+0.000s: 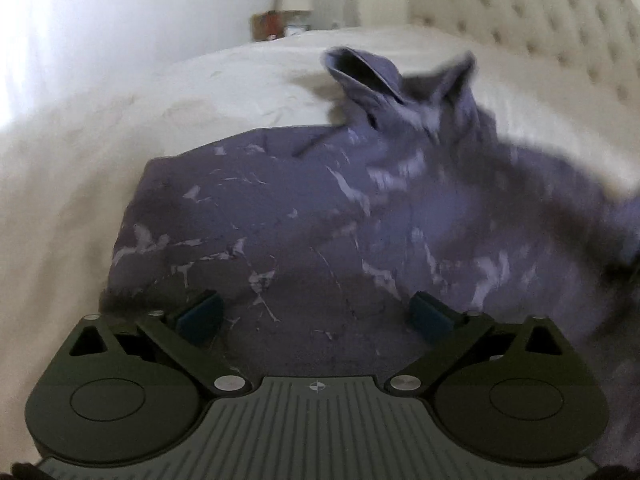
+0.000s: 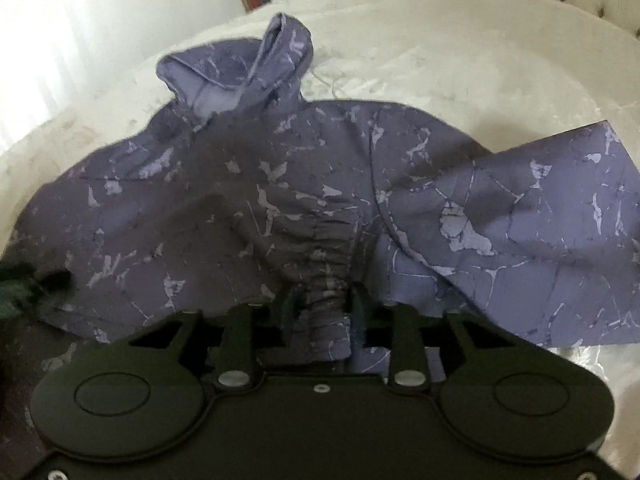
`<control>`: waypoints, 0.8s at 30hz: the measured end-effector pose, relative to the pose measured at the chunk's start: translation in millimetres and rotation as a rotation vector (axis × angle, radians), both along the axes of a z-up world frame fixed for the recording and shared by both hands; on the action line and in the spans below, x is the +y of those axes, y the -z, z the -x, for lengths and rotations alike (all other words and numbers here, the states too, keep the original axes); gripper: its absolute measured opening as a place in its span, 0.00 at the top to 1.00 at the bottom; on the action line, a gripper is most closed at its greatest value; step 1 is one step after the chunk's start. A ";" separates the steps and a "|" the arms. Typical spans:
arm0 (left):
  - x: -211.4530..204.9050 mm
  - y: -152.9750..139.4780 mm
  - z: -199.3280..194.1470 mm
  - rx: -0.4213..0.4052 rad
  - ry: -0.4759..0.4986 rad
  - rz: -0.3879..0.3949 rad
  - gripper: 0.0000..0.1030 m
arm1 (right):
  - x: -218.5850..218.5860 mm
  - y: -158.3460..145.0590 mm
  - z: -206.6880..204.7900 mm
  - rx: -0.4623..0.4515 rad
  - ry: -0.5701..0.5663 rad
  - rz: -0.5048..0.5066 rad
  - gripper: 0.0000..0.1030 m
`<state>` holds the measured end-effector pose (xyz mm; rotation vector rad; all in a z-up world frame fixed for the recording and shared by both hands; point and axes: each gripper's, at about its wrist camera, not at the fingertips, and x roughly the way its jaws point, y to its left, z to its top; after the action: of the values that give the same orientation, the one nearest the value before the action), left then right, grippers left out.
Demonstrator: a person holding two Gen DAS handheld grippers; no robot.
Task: Fold large clothes
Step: 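Grasp the other sleeve cuff with the right gripper and lift it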
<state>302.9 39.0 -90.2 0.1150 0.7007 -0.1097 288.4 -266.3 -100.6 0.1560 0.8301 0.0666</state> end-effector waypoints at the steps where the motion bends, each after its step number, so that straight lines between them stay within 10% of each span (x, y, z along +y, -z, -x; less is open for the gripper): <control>1: -2.6 3.0 4.0 -0.025 -0.003 -0.016 0.00 | -2.5 -2.4 3.9 -0.005 0.009 -0.026 0.39; 3: -4.0 4.6 5.1 -0.034 -0.006 -0.023 0.00 | -12.6 -8.7 13.1 -0.028 0.013 -0.099 0.25; 13: -3.4 4.9 6.6 -0.037 -0.008 -0.014 0.00 | -102.2 -43.5 66.5 0.003 0.149 -0.041 0.26; 24: -4.0 5.4 7.6 -0.039 -0.010 -0.019 0.00 | -253.1 -80.6 114.6 -0.013 0.550 0.062 0.24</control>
<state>295.3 35.0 -95.6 0.1310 0.6634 -0.0908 173.8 -519.5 -20.0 0.3198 0.7512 -0.4742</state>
